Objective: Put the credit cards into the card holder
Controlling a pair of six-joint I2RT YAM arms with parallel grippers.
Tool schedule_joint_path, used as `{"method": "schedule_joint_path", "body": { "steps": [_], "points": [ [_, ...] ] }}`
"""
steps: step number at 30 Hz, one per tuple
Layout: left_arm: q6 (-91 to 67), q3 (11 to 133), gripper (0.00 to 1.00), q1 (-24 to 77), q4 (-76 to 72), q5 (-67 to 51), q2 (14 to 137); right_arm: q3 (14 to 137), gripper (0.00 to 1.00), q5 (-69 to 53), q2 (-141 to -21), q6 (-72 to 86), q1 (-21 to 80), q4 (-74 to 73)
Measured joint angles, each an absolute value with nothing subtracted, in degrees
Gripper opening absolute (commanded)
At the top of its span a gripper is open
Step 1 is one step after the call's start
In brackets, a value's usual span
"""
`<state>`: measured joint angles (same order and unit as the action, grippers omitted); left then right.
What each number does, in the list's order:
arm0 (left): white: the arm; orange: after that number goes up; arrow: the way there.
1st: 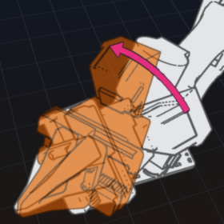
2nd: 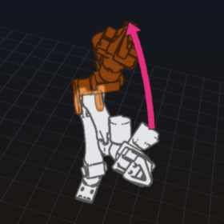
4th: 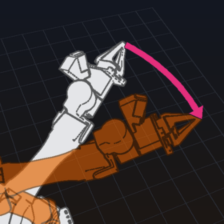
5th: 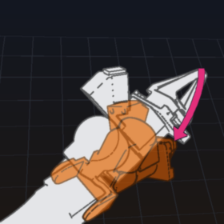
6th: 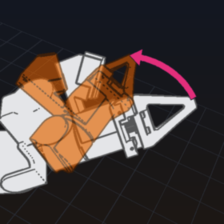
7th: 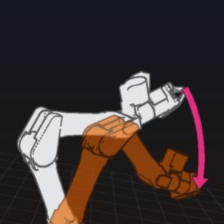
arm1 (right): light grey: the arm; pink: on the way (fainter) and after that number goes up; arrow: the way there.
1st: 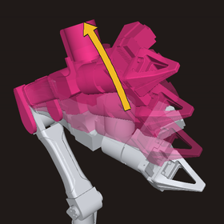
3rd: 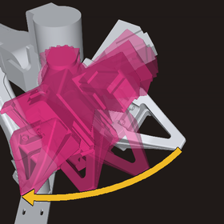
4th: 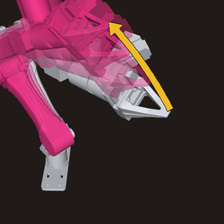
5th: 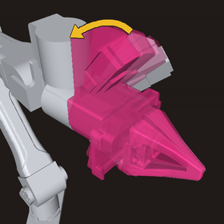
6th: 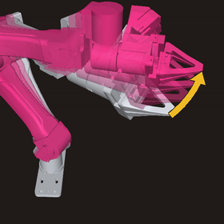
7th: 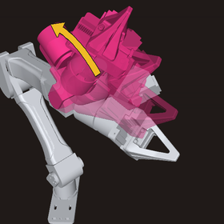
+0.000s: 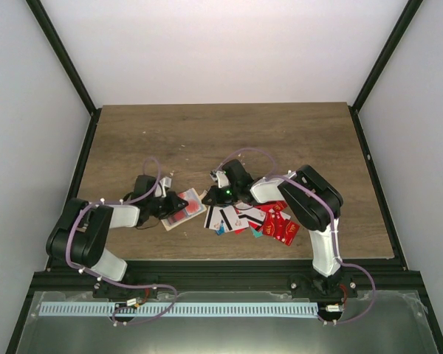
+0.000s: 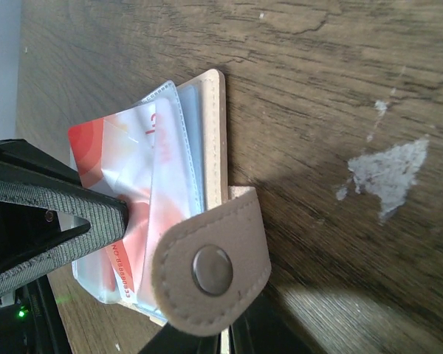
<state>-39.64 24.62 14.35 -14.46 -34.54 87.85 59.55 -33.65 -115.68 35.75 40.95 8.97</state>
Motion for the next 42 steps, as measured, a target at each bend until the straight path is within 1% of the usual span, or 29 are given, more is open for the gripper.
{"method": "schedule_joint_path", "body": {
  "steps": [6, 15, 18, 22, 28, 29, 31, 38, 42],
  "points": [
    [-41.01, 23.33, 0.16, 14.39, -15.92, -33.67, 87.68, 59.59, 0.07, -33.65, -115.72, 35.75, 40.95, 9.02],
    [-43.72, 22.76, 0.2, 15.03, -18.31, -33.67, 87.7, 59.68, 0.04, -33.63, -115.77, 35.75, 40.95, 8.84],
    [-43.77, 22.83, 0.24, 15.05, -17.96, -33.69, 87.59, 59.7, 0.04, -33.58, -115.77, 35.75, 40.95, 8.75],
    [-43.46, 23.53, 0.32, 15.46, -14.94, -33.04, 86.21, 59.92, 0.04, -33.52, -115.77, 35.73, 40.95, 8.34],
    [-42.19, 25.54, 0.46, 15.79, -4.86, -30.24, 81.93, 59.99, 0.04, -33.39, -115.79, 35.68, 40.97, 8.25],
    [-41.87, 25.91, 0.5, 15.79, -3.33, -29.8, 81.43, 59.99, 0.04, -33.39, -115.77, 35.68, 40.97, 8.25],
    [-41.43, 26.81, 0.53, 15.79, -0.4, -29.1, 80.55, 59.99, 0.04, -33.39, -115.77, 35.66, 40.97, 8.25],
    [-39.46, 29.3, 0.72, 15.86, 5.43, -28.16, 79.55, 60.23, 0.04, -33.28, -115.77, 35.57, 41.01, 7.9],
    [-38.46, 30.44, 0.85, 16.03, 9.04, -27.4, 78.46, 60.29, 0.04, -33.23, -115.77, 35.48, 41.01, 7.75]
  ]
}}
